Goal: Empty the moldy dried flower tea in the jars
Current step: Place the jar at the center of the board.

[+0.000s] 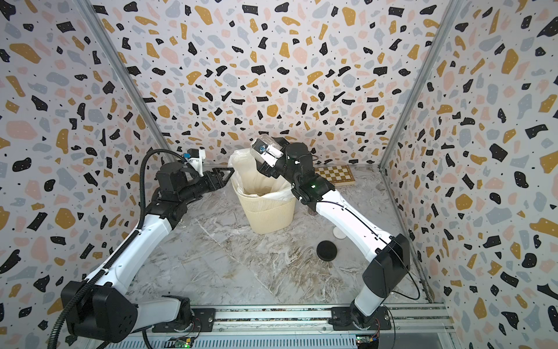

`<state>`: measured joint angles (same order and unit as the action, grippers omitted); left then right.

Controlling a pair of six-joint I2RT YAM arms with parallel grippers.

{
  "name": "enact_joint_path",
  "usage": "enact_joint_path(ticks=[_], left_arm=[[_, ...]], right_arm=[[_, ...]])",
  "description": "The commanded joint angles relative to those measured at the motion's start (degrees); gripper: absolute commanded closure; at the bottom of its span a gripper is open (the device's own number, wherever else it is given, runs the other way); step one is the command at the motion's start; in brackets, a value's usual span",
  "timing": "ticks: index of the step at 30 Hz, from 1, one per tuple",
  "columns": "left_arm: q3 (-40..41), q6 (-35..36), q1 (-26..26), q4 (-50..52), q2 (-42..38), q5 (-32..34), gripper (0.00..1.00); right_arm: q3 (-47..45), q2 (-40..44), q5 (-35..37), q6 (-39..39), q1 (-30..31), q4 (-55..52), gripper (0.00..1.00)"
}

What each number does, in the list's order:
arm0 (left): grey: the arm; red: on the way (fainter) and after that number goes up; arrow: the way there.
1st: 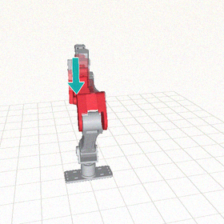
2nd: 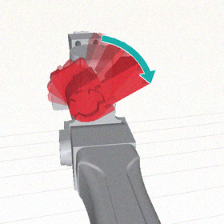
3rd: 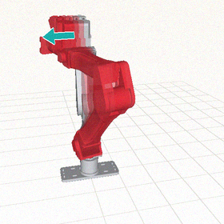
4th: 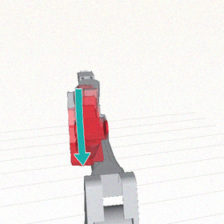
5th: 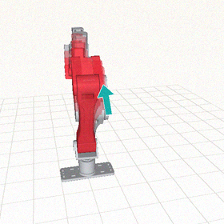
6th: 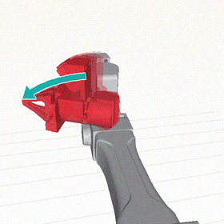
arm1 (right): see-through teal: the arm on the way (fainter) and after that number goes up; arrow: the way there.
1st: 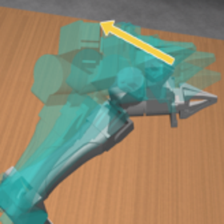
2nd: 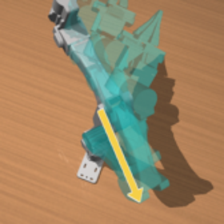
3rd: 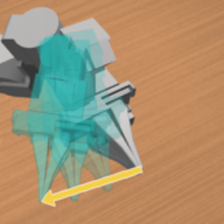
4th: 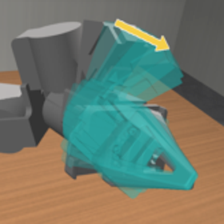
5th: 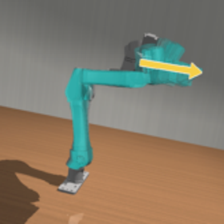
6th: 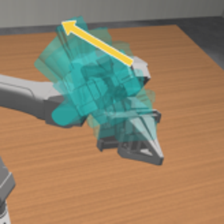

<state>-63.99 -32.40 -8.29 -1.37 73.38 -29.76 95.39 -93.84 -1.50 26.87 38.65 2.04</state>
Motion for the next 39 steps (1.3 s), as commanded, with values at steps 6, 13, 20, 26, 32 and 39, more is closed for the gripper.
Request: enact_joint_path(ticks=[6, 13, 20, 26, 32, 39], left_arm=[[0.5, 0.0, 0.4, -2.4, -1.2, -1.7, 0.27], [0.8, 0.0, 0.4, -2.3, -1.6, -2.0, 0.27], [0.9, 0.5, 0.4, -1.7, -2.4, -2.1, 0.27], [0.9, 0.3, 0.4, -1.8, -2.4, -2.3, 0.27], [-1.3, -2.3, 0.4, -1.7, -1.6, -6.7, 0.27], [0.5, -22.0, -0.8, -19.9, 0.1, -16.2, 0.27]], right_arm=[[19.4, -3.8, -21.0, -33.6, -9.1, -11.6, 0.14], [22.7, -7.8, -29.3, -45.6, -12.2, -14.5, 0.15], [24.3, -10.1, -29.1, -46.3, -10.9, -17.2, 0.16], [23.3, -9.8, -26.4, -44.6, -10.2, -17.7, 0.17], [19.1, -8.7, -34.8, -53.2, -12.4, -10.0, 0.18], [9.6, -5.2, -37.0, -64.1, -12.9, 4.9, 0.16]])
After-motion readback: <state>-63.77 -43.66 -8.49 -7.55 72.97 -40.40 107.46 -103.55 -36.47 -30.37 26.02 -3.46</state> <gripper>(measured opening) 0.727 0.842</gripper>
